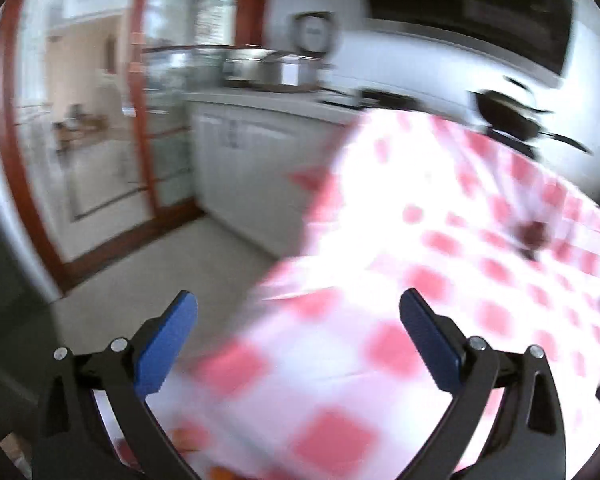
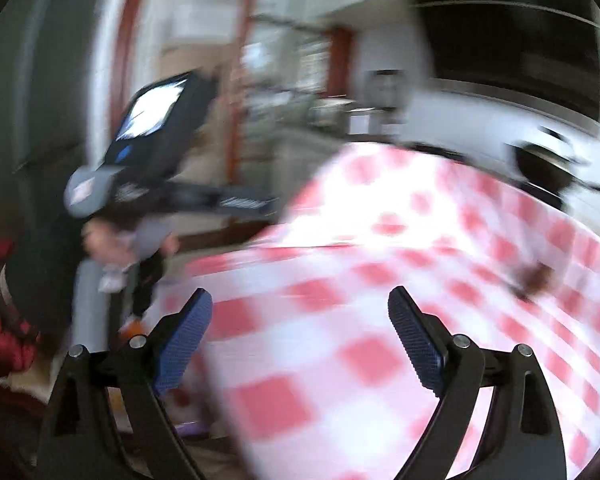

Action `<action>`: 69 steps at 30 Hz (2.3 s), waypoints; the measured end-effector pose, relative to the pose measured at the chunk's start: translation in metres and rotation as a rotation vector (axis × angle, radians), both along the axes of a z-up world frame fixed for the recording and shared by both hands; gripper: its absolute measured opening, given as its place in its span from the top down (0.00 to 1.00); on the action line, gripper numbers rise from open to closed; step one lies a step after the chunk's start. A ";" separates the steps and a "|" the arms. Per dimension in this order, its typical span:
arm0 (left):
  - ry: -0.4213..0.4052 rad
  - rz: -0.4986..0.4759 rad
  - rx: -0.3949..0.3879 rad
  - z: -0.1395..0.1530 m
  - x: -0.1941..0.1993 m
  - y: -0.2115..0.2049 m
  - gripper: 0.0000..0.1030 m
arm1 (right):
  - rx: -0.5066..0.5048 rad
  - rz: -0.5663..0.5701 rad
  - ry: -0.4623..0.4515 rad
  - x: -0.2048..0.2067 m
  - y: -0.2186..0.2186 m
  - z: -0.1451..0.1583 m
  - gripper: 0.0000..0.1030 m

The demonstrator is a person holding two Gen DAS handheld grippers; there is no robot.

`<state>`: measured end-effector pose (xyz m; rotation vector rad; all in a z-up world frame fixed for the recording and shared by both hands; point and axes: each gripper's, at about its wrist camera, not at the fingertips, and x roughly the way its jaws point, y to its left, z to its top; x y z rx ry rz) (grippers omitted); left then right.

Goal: Organize fruits
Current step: 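Move both open grippers back to the remaining fruits on the table, then grasp the large red fruit with the right gripper while the left gripper grasps the dark brown fruit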

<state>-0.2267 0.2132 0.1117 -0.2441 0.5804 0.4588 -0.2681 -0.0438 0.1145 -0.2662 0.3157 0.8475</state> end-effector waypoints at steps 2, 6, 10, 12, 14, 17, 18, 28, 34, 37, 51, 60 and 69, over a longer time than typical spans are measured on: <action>-0.009 -0.078 -0.024 -0.004 0.031 -0.031 0.02 | 0.044 -0.113 0.032 0.027 -0.031 -0.002 0.16; 0.027 -0.199 -0.007 -0.017 0.098 -0.088 0.02 | 0.116 -0.328 0.103 0.076 -0.085 -0.015 0.16; 0.067 -0.314 -0.015 -0.040 0.175 -0.143 0.02 | 0.119 -0.537 0.141 0.110 -0.128 -0.029 0.16; 0.078 -0.336 -0.038 -0.048 0.206 -0.164 0.02 | 0.109 -0.609 0.163 0.122 -0.140 -0.042 0.16; 0.094 -0.350 -0.082 -0.060 0.231 -0.179 0.02 | 0.122 -0.660 0.203 0.129 -0.147 -0.056 0.16; 0.100 -0.356 -0.151 -0.075 0.265 -0.195 0.02 | 0.167 -0.694 0.279 0.138 -0.157 -0.070 0.16; 0.096 -0.356 -0.168 -0.075 0.268 -0.195 0.02 | 0.191 -0.698 0.294 0.139 -0.160 -0.071 0.16; -0.049 -0.348 -0.415 -0.071 0.323 -0.192 0.02 | 0.392 -0.683 0.419 0.145 -0.183 -0.080 0.16; -0.063 -0.412 -0.482 -0.078 0.338 -0.190 0.02 | 0.428 -0.633 0.450 0.147 -0.180 -0.082 0.16; -0.067 -0.470 -0.439 -0.075 0.333 -0.188 0.02 | 0.431 -0.634 0.526 0.155 -0.178 -0.086 0.16; -0.145 0.011 -0.593 -0.093 0.313 -0.099 0.02 | 0.363 -0.741 0.495 0.338 -0.166 -0.041 0.16; -0.172 0.078 -0.618 -0.096 0.305 -0.087 0.02 | 0.244 -0.747 0.538 0.454 -0.085 -0.058 0.16; -0.147 0.030 -0.613 -0.096 0.310 -0.094 0.02 | 0.099 -0.844 0.597 0.505 -0.082 -0.086 0.15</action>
